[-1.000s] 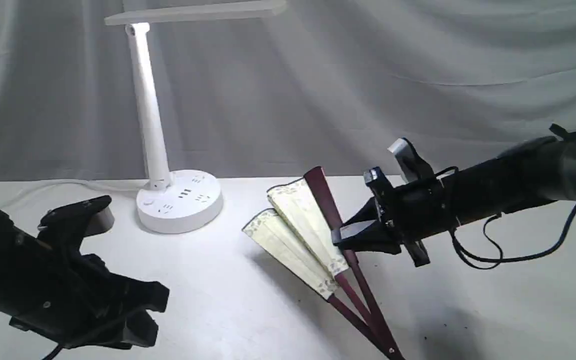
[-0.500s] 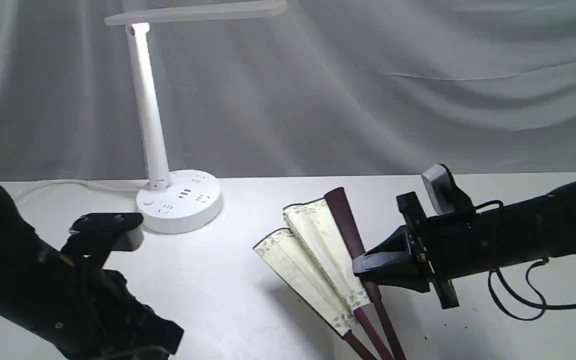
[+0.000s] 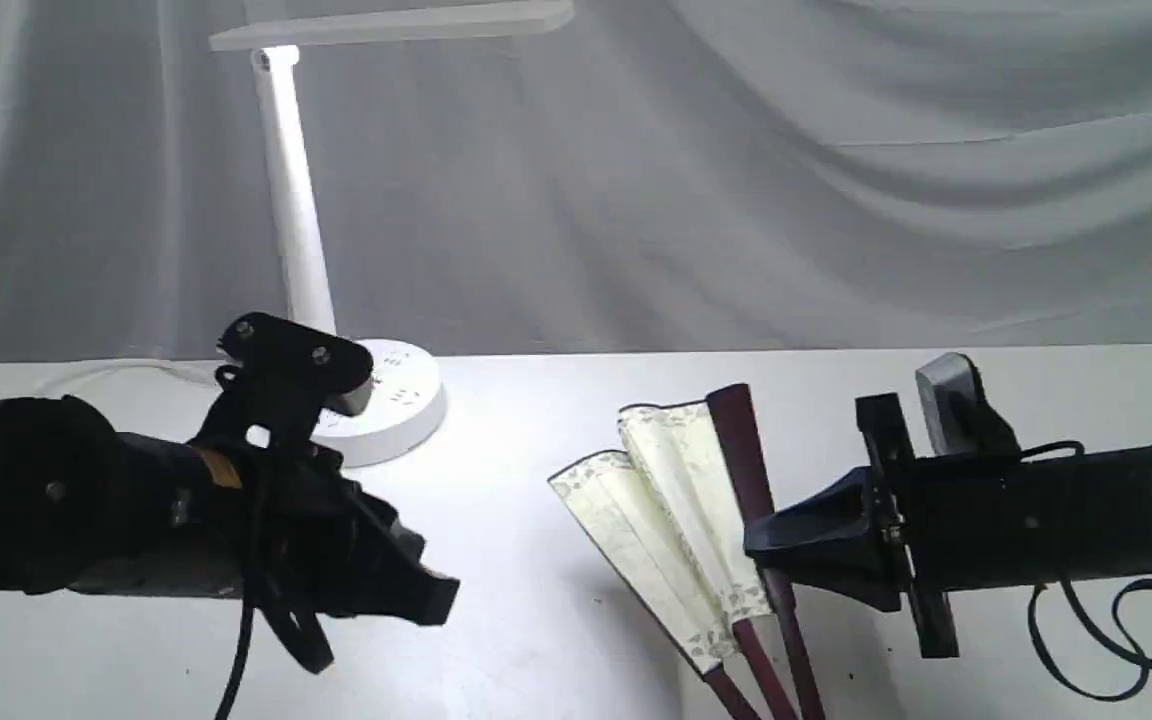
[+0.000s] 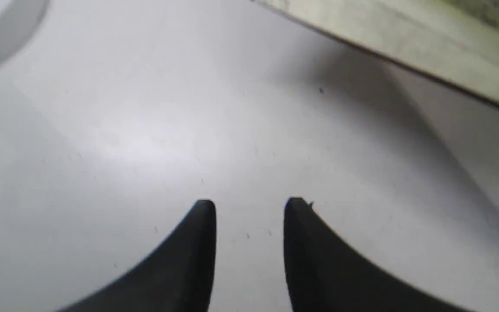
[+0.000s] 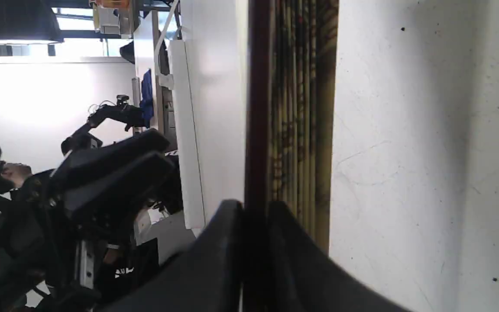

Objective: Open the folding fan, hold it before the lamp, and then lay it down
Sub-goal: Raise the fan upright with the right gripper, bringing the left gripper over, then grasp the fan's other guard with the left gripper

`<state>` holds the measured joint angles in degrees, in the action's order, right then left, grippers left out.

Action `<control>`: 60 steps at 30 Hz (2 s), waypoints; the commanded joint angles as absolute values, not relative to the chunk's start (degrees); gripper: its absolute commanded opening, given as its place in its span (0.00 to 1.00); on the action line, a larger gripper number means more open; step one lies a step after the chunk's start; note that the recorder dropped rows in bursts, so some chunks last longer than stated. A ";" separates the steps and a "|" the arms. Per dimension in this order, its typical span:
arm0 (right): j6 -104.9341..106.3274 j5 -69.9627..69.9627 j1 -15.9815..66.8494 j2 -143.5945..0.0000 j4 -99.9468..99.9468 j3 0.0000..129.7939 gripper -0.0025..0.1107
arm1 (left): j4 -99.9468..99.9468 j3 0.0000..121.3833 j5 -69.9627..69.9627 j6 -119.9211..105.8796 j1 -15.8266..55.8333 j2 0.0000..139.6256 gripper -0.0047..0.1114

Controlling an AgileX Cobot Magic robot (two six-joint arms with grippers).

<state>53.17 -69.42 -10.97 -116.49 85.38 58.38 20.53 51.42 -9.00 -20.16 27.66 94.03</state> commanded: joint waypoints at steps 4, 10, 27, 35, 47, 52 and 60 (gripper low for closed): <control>55.48 -69.96 -11.36 -115.53 93.38 58.10 0.02 | 20.62 49.01 8.24 -17.59 28.00 94.05 0.28; 57.71 -69.96 -11.36 -115.53 95.78 58.10 0.02 | 19.62 42.20 25.63 -5.60 28.00 94.38 0.28; 59.93 -69.96 -11.36 -115.53 95.33 58.10 0.02 | -5.87 37.65 41.77 42.58 28.00 105.77 0.28; 59.96 -69.96 -11.36 -115.53 95.33 58.10 0.02 | -7.31 37.65 44.79 57.41 28.00 106.27 0.42; 60.19 -69.96 -11.36 -115.53 95.22 58.10 0.02 | -24.61 44.79 54.02 85.35 28.00 116.66 0.54; 60.31 -69.96 -11.36 -115.53 95.05 58.10 0.02 | -25.68 48.38 58.92 92.53 28.00 121.42 0.54; 61.25 -69.96 -11.36 -115.53 94.90 58.10 0.02 | -27.44 54.22 64.67 100.43 28.00 127.76 0.54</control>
